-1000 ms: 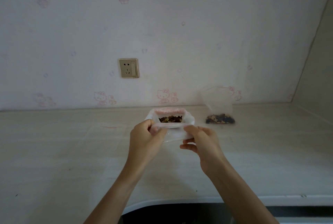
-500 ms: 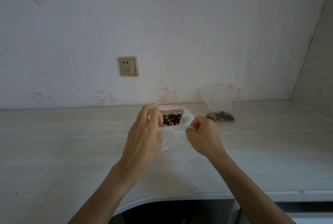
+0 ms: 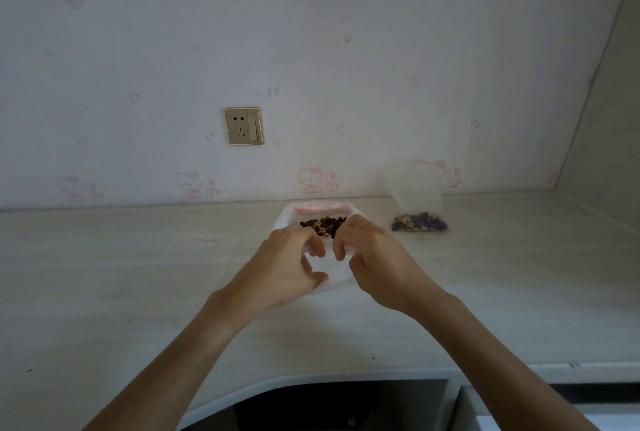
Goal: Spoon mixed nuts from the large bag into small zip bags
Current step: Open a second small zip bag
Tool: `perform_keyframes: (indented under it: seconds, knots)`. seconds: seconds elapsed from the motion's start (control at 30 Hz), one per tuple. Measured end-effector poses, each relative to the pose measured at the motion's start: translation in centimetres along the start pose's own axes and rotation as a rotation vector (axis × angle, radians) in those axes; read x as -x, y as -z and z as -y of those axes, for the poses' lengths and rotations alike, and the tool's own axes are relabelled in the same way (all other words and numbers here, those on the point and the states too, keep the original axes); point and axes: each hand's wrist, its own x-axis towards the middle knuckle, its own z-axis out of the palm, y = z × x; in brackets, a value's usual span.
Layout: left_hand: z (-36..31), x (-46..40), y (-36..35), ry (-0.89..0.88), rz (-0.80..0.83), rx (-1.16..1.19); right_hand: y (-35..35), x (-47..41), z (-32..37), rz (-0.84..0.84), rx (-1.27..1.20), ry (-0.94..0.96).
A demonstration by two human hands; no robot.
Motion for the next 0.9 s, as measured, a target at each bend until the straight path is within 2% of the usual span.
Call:
perform_keyframes:
  seconds: [0.07,0.2,0.27,0.47,0.6,0.73,0.9]
  knots:
    - [-0.2,0.1,0.3,0.025,0.083,-0.064,0.0,-0.3,0.1,0.066,0.026,-0.051]
    - [-0.9,0.2,0.8,0.031,0.228,-0.334,-0.6,-0.9,0.6,0.335,0.118,-0.176]
    - [-1.2,0.3,1.0,0.011,0.281,-0.425,-0.8,-1.1,0.9,0.417,0.146,-0.209]
    - [-1.2,0.6,0.7,-0.019,0.248,-0.511,-0.7,-1.4,0.7,0.486,0.296,-0.238]
    - [-1.5,0.6,0.7,-0.012,0.213,-0.632,-1.1,-1.4,0.9,0.44,0.387,-0.199]
    - [-1.7,0.5,0.5,0.034,0.302,-0.765,-1.3,-1.4,1.4,0.453,0.551,-0.112]
    - [-0.7,0.1,0.4,0.145,0.443,-0.674,-1.0,-1.4,1.0,0.533,0.559,-0.095]
